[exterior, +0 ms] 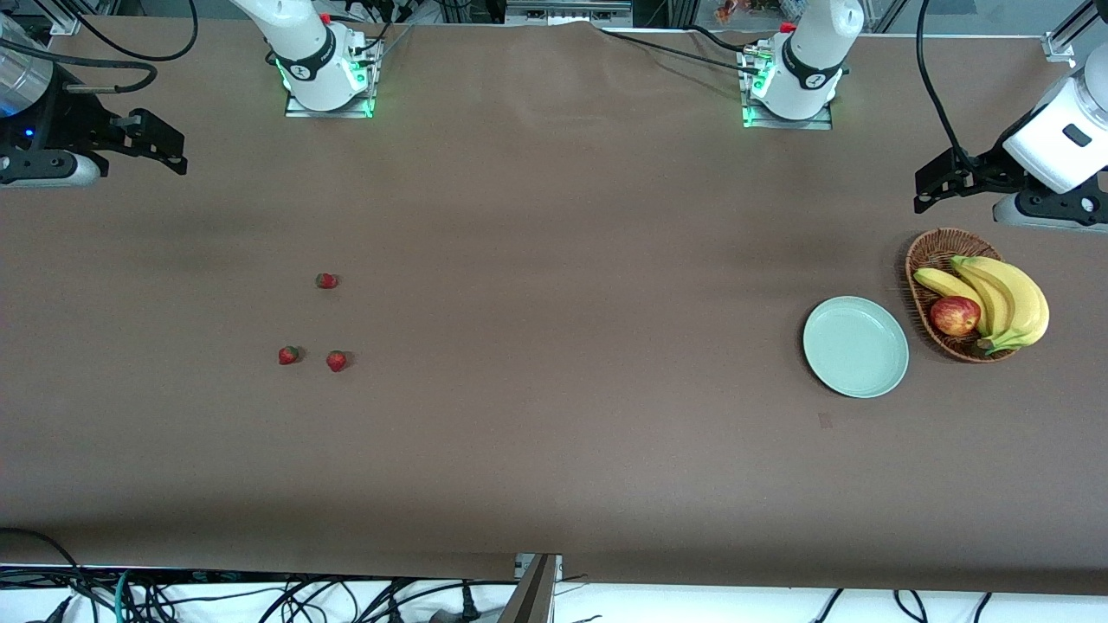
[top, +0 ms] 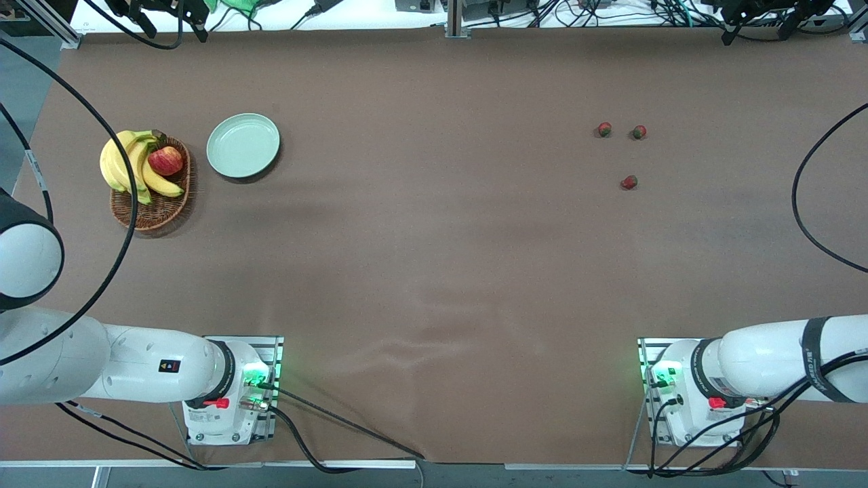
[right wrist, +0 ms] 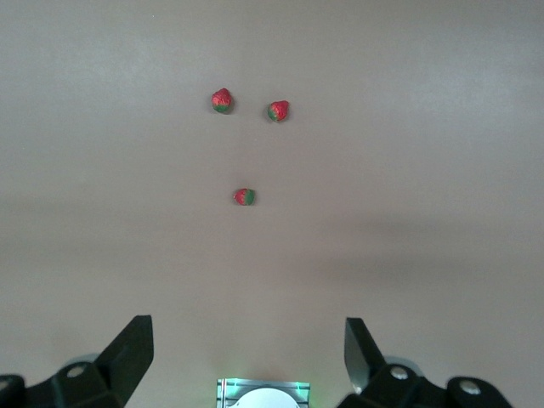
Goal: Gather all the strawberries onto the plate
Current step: 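Move the right gripper toward the three strawberries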
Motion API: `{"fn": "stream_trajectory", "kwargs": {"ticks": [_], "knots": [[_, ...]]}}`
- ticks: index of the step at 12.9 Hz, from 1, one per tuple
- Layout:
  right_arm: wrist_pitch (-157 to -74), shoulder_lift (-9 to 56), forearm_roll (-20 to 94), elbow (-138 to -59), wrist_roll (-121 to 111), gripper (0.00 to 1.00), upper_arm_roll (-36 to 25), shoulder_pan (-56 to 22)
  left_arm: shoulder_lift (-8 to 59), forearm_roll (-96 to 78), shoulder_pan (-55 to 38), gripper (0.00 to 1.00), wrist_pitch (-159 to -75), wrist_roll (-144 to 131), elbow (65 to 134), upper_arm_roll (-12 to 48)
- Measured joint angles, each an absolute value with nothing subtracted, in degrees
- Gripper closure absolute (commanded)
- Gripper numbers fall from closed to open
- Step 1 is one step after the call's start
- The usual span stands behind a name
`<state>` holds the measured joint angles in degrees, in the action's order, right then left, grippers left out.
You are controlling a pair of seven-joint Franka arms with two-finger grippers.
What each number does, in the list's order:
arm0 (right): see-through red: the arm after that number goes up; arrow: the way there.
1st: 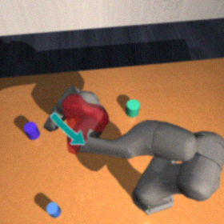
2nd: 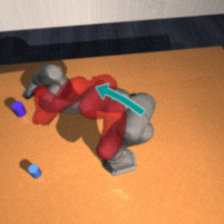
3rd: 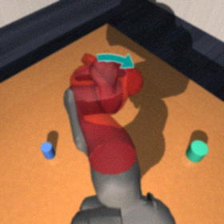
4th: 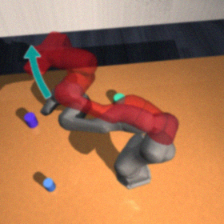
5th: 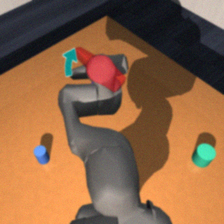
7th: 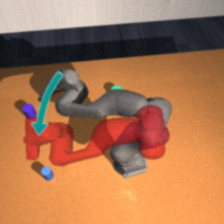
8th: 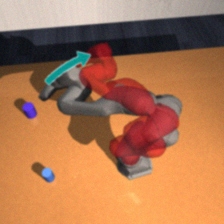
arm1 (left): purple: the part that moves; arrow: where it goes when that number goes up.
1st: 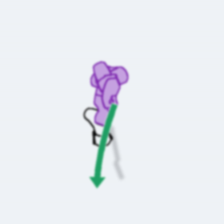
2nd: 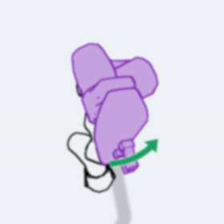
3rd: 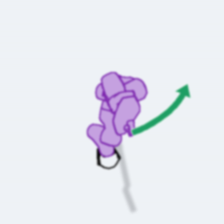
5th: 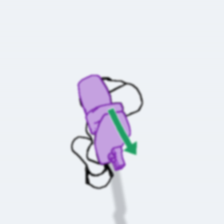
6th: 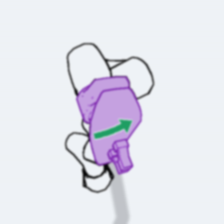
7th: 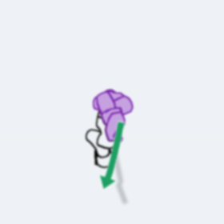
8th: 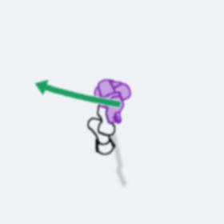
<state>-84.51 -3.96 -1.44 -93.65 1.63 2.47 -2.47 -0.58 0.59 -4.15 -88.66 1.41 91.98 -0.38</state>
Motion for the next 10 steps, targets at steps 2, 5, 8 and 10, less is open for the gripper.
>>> {"fn": "stream_trajectory", "kwargs": {"ticks": [2,5,8,10], "knots": [[-84.51,-3.96,-1.44,-93.65,1.63,0.00,2.47,-2.47,-0.58,0.59,-4.16,0.00,-88.66,1.41,91.98,-0.25],[-84.63,-3.80,-1.43,-93.65,1.63,0.00,2.42,-2.45,-0.57,0.58,-4.31,0.00,-88.66,1.41,91.98,0.23],[-85.32,-1.37,-1.22,-93.65,1.63,0.00,1.65,-2.39,-0.57,0.57,-4.51,0.00,-88.67,1.43,91.98,0.57],[-89.16,2.58,-1.23,-93.73,1.63,0.00,1.26,-2.36,-0.47,0.57,-4.57,0.00,-88.70,1.43,91.60,1.13]]}}
